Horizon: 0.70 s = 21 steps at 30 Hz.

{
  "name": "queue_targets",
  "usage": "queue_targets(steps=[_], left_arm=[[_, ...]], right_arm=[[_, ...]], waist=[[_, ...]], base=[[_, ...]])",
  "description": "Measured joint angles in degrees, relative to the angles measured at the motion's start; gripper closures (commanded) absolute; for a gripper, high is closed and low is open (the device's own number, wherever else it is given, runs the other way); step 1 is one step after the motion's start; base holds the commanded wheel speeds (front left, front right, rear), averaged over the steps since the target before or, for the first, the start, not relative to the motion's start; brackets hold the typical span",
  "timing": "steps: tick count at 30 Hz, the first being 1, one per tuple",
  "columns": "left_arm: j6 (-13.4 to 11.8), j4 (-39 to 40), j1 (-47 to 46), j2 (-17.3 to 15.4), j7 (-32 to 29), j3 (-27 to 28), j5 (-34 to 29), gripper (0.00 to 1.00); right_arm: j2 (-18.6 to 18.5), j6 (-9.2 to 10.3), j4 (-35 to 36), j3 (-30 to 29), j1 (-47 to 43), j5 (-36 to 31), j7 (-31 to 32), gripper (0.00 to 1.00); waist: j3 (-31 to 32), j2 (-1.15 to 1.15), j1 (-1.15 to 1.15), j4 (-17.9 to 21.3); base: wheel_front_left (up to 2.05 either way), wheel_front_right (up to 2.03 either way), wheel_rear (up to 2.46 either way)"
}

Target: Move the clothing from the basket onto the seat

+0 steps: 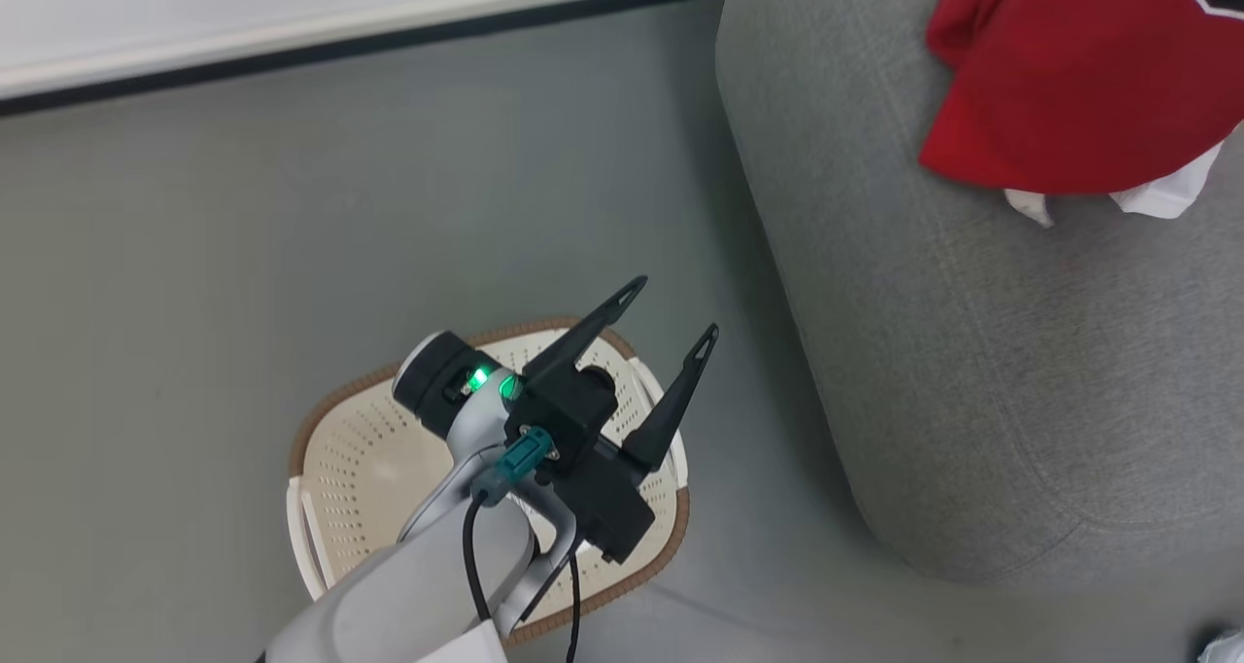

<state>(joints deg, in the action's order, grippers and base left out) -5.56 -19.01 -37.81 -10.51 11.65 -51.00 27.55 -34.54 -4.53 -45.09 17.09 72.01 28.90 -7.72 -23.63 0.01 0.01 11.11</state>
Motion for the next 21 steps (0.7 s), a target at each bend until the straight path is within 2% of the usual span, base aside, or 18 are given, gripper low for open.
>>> queue_targets(steps=[10,21], left_arm=[[-0.5,3.2,-4.2,-1.2,-2.5,0.3,-2.8,0.00],[-0.6,3.4,-6.9,-2.6,-3.5,1.1,-4.2,0.00]], right_arm=[[4.1,-0.59,-3.2,1.8,0.3,0.3,-1.5,1.00],[5.9,-1.42,-9.7,2.6,0.5,0.4,-3.6,1.00]], waist=[[-7.7,0.00,0.00,0.6],[-14.5,0.00,0.00,2.5]], base=[[0.00,0.00,0.00],[0.00,0.00,0.00]])
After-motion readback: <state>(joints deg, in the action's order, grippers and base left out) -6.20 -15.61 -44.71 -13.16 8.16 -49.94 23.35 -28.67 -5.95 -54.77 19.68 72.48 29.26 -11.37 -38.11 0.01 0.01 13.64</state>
